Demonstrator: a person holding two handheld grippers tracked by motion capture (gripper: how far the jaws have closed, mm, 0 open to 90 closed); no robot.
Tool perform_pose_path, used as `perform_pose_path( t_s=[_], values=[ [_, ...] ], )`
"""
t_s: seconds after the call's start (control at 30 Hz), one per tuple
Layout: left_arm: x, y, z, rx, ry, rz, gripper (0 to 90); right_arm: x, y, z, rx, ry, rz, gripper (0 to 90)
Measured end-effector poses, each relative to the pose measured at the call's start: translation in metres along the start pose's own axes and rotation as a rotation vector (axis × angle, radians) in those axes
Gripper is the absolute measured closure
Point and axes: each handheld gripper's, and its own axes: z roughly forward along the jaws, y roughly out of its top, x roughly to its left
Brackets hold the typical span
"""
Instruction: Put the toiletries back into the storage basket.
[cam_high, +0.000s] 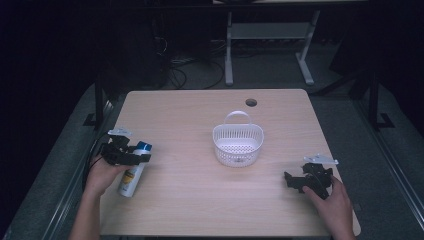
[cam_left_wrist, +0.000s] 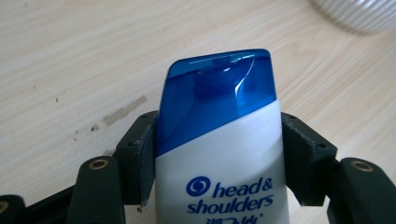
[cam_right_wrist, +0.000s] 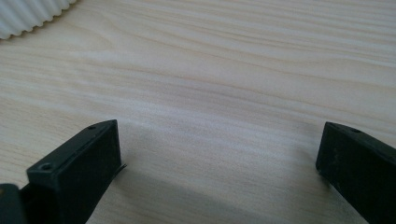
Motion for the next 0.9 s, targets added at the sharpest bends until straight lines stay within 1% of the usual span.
perform_pose_path(
  t_s=[0.1,0.13,0.27,0.3,0.37,0.4,0.43,0.47,0.53,0.57,0.63,0.67,0.7,0.77,0.8,0.87,0.9],
  values=[
    [0.001,0.000,-0.006,-0.033,-0.016,-0.009,36.5,0.000,0.000,0.000,0.000,0.000,0.000,0.0],
    [0.001,0.000,-0.006,-0.033,-0.016,-0.009,36.5,0.000,0.000,0.000,0.000,0.000,0.000,0.0],
    [0.002,0.000,-0.012,-0.083,-0.044,-0.009,36.5,0.000,0.000,0.000,0.000,0.000,0.001,0.0],
    [0.003,0.000,-0.015,-0.114,-0.055,-0.006,36.5,0.000,0.000,0.000,0.000,0.000,0.000,0.0],
    [0.002,0.001,-0.018,-0.145,-0.064,0.010,36.5,0.000,0.000,0.000,0.000,0.000,0.000,0.0],
    [0.002,0.001,-0.018,-0.145,-0.064,0.010,36.5,0.000,0.000,0.000,0.000,0.000,0.001,0.0],
    [0.002,0.001,-0.022,-0.182,-0.071,0.028,36.5,0.000,0.000,0.000,0.000,0.000,0.000,0.0],
    [0.002,0.001,-0.022,-0.182,-0.071,0.028,36.6,0.000,0.000,0.000,0.000,0.000,0.000,0.0],
    [0.001,0.001,-0.025,-0.216,-0.078,0.043,36.6,0.000,0.000,0.000,0.000,0.000,0.000,0.0],
    [0.000,0.001,-0.027,-0.251,-0.079,0.069,36.6,0.000,0.000,0.000,0.000,0.000,0.000,0.0],
    [-0.002,0.001,-0.028,-0.283,-0.083,0.090,36.6,0.000,0.000,0.000,0.000,0.000,0.000,0.0],
    [-0.002,0.001,-0.028,-0.283,-0.083,0.090,36.6,0.000,0.000,0.000,0.000,0.000,0.001,0.0],
    [-0.002,0.000,-0.028,-0.318,-0.092,0.103,36.7,0.000,0.000,0.000,0.000,0.000,0.000,0.0],
    [-0.003,0.000,-0.028,-0.349,-0.110,0.111,36.7,0.000,0.000,0.000,0.000,0.000,0.000,0.0],
    [-0.003,0.000,-0.028,-0.349,-0.110,0.111,36.6,0.000,0.000,0.000,0.000,0.000,0.000,0.0],
    [-0.004,0.000,-0.026,-0.368,-0.128,0.124,36.7,0.000,0.000,0.000,0.000,0.000,0.001,0.0],
    [-0.005,0.000,-0.026,-0.370,-0.131,0.127,36.6,0.000,0.000,0.000,0.000,0.000,0.000,0.0]
  ],
)
